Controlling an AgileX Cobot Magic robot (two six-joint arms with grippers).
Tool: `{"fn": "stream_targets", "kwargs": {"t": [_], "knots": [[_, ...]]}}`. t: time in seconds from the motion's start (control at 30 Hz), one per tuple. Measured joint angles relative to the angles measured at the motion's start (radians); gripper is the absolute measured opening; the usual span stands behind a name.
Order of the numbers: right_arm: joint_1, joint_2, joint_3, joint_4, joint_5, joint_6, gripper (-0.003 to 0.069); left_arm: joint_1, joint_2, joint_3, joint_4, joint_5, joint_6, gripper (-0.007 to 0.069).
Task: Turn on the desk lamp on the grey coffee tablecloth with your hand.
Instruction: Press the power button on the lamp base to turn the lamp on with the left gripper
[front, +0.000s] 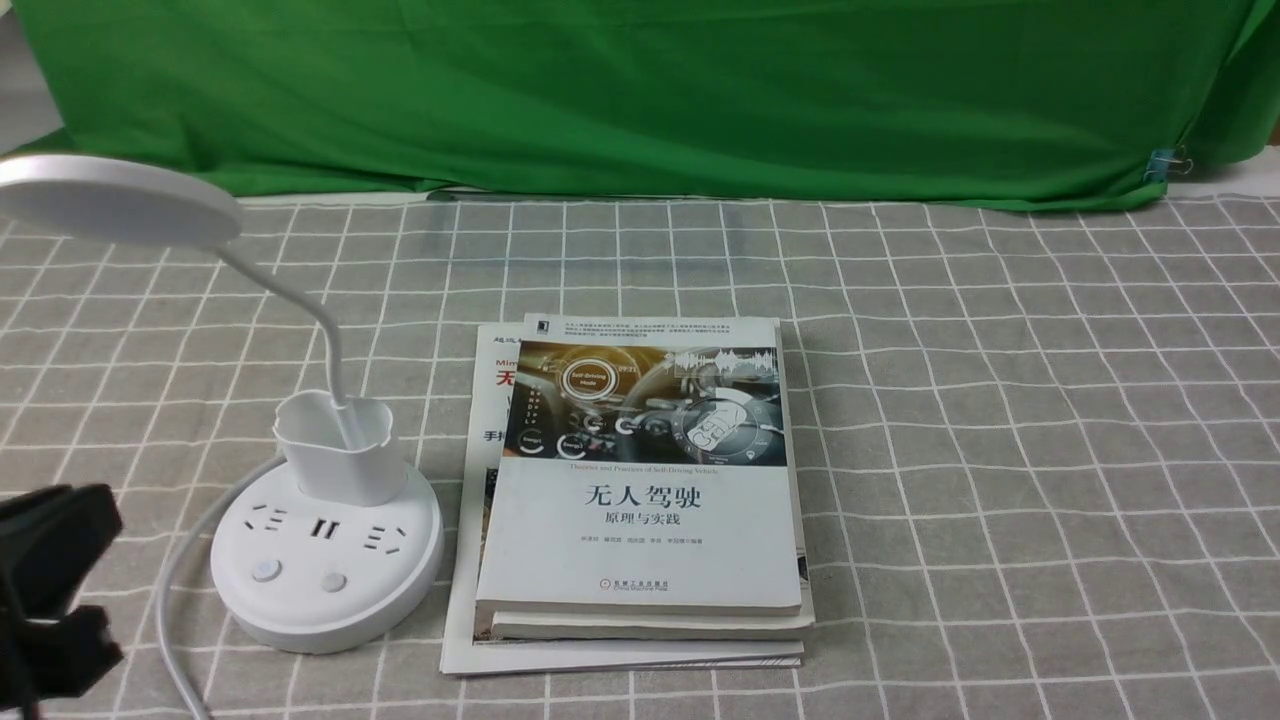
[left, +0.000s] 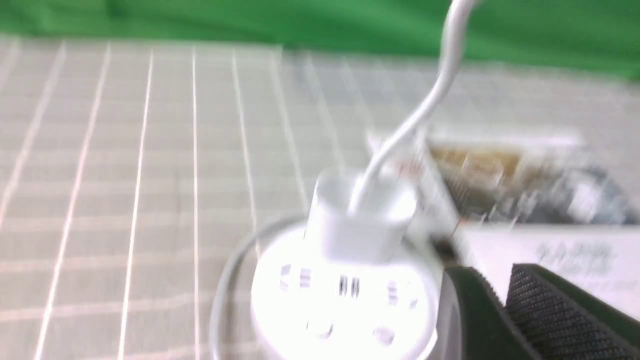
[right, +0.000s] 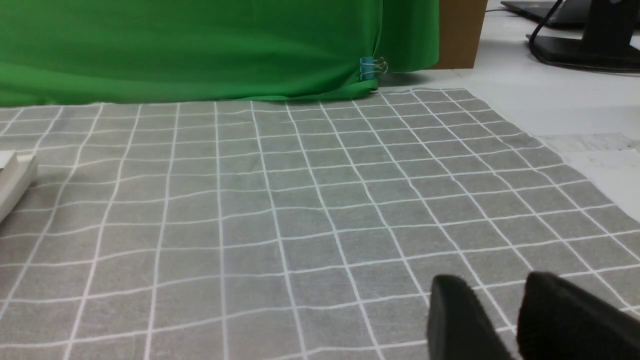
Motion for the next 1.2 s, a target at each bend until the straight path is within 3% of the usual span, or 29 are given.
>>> {"fn": "stream_targets", "kwargs": {"t": [0.27, 0.37, 0.5, 0.73, 1.2], "knots": [[0.000, 0.000, 0.000, 0.000, 0.000, 0.000, 0.0245, 0.000, 0.295, -0.023, -0.076, 0.007, 0.053, 0.0108], [0.000, 0.000, 0.000, 0.000, 0.000, 0.000, 0.0245, 0.000, 0.445, -0.088, -0.168, 0.100, 0.197, 0.0101], [0.000, 0.000, 0.000, 0.000, 0.000, 0.000, 0.0245, -0.009, 0.585, -0.177, -0.202, 0.152, 0.256, 0.0055], [0.000, 0.000, 0.000, 0.000, 0.000, 0.000, 0.0245, -0.076, 0.749, -0.258, 0.036, 0.126, 0.066, 0.0017], [0.000, 0.000, 0.000, 0.000, 0.000, 0.000, 0.0245, -0.092, 0.899, -0.258, 0.061, -0.023, 0.037, 0.0016]]}}
